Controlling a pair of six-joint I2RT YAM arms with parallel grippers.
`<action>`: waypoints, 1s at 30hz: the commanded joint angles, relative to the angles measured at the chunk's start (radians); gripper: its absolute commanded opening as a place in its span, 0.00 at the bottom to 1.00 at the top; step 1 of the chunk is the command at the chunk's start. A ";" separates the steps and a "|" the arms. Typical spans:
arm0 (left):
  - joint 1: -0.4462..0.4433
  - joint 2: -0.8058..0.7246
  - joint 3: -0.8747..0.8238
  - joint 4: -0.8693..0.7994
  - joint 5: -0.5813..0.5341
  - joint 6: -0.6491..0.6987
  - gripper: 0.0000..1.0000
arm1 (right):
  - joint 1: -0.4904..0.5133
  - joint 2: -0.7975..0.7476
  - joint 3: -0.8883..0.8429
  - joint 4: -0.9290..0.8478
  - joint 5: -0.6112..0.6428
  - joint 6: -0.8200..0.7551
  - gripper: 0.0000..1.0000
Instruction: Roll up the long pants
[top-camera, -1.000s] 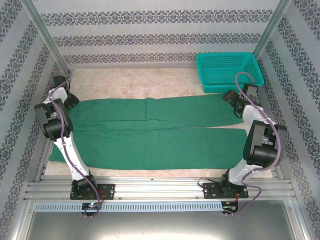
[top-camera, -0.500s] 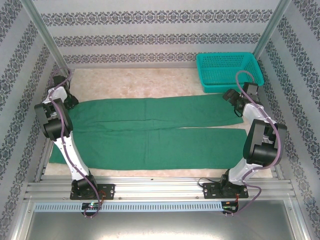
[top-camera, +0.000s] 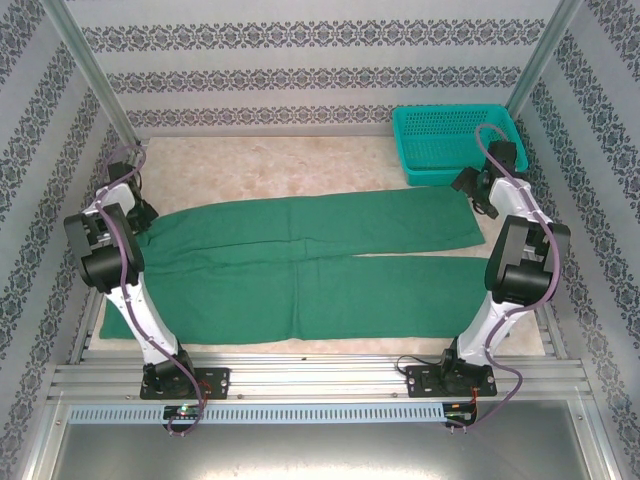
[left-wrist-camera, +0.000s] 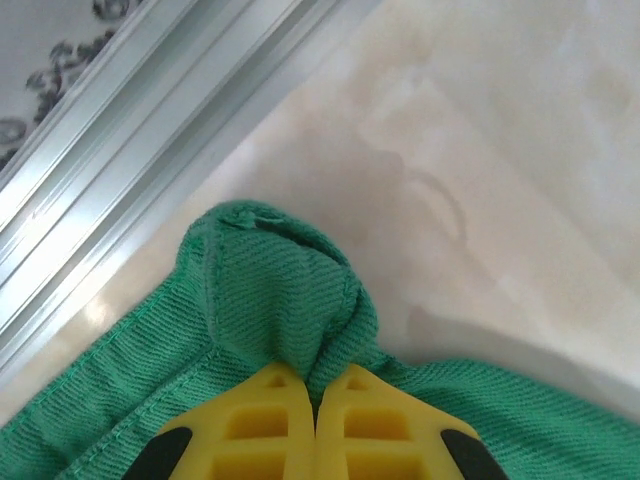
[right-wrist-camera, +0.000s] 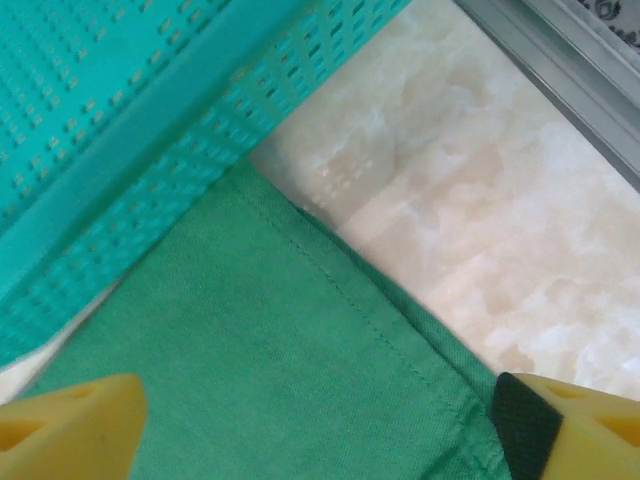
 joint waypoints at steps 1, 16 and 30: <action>-0.002 -0.030 -0.014 0.005 0.015 0.030 0.00 | 0.002 0.024 0.009 -0.125 -0.031 -0.045 0.60; -0.056 0.014 0.042 0.000 0.044 0.041 0.00 | -0.029 0.249 0.160 -0.245 0.035 -0.062 0.65; -0.067 0.027 0.070 -0.004 0.047 0.052 0.00 | -0.044 0.387 0.374 -0.355 0.094 -0.142 0.69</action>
